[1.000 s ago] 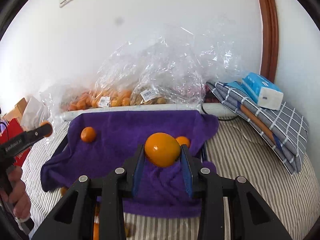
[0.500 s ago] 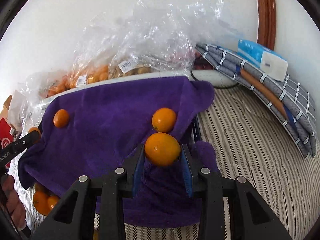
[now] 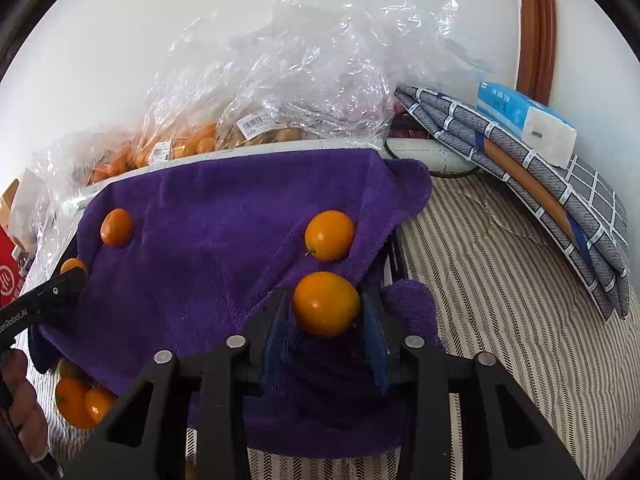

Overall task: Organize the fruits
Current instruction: 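Lift and carry both held oranges over the purple towel, then open both grippers to release the oranges onto the purple towel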

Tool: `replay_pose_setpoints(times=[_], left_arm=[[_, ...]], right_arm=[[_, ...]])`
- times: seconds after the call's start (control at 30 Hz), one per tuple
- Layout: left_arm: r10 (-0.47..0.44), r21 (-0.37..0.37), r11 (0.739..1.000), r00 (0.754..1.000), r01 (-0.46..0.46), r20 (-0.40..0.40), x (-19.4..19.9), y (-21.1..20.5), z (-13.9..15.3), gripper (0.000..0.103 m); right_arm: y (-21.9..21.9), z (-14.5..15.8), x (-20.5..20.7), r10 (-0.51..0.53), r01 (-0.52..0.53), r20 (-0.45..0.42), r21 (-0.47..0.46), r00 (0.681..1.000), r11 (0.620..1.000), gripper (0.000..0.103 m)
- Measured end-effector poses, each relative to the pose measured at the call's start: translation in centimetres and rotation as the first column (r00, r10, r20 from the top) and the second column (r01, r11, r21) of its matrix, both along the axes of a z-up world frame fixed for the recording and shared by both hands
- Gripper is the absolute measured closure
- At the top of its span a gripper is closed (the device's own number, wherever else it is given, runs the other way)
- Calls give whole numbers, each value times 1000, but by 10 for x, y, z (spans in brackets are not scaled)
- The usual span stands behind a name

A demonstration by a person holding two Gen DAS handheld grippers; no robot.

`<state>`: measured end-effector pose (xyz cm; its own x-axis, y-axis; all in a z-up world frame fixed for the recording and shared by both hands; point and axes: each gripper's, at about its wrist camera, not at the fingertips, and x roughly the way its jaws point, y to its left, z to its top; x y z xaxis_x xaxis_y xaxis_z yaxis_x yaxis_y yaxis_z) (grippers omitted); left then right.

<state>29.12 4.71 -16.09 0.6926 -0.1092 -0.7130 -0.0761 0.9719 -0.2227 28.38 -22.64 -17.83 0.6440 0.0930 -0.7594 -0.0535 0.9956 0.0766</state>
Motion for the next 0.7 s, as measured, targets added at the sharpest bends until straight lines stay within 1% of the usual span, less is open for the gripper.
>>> replay_pose_setpoints(times=[0.1, 0.13, 0.17, 0.23, 0.37, 0.43, 0.53, 0.6, 0.67, 0.7], left_arm=[[0, 23, 1000, 1000, 0, -1, 0, -3, -1, 62], [-2, 25, 1000, 1000, 2, 3, -1, -3, -1, 62], [-5, 23, 1000, 1000, 5, 9, -1, -4, 0, 62], [-9, 20, 1000, 1000, 8, 16, -2, -4, 1, 62], [-14, 7, 1000, 1000, 14, 20, -3, -3, 1, 61], [-23, -15, 1000, 999, 23, 28, -5, -2, 2, 57], [-26, -35, 999, 998, 28, 51, -8, 0, 6, 55], [-17, -30, 999, 997, 20, 75, -13, -1, 11, 55], [-11, -17, 1000, 992, 13, 129, -21, -2, 22, 55], [-11, -12, 1000, 987, 13, 161, -27, -2, 29, 55]], right_arm=[[0, 3, -2, 4, -4, 12, 11, 1000, 1000, 57], [1, 4, -3, 4, -4, 17, 6, 1000, 1000, 54], [2, 5, -3, 1, -1, 24, 0, 1000, 1000, 49], [3, 8, -6, -10, 10, 45, -17, 999, 1000, 45], [0, 15, -12, -13, 13, 86, 2, 996, 1000, 45], [-1, 19, -16, -15, 14, 110, 7, 994, 1000, 45], [0, 26, -21, -18, 18, 147, -2, 989, 1000, 45], [0, 32, -25, -12, 14, 171, -10, 985, 1000, 45], [-1, 39, -30, -26, 29, 190, -11, 981, 1000, 45], [-3, 44, -32, -48, 49, 180, 0, 983, 999, 45]])
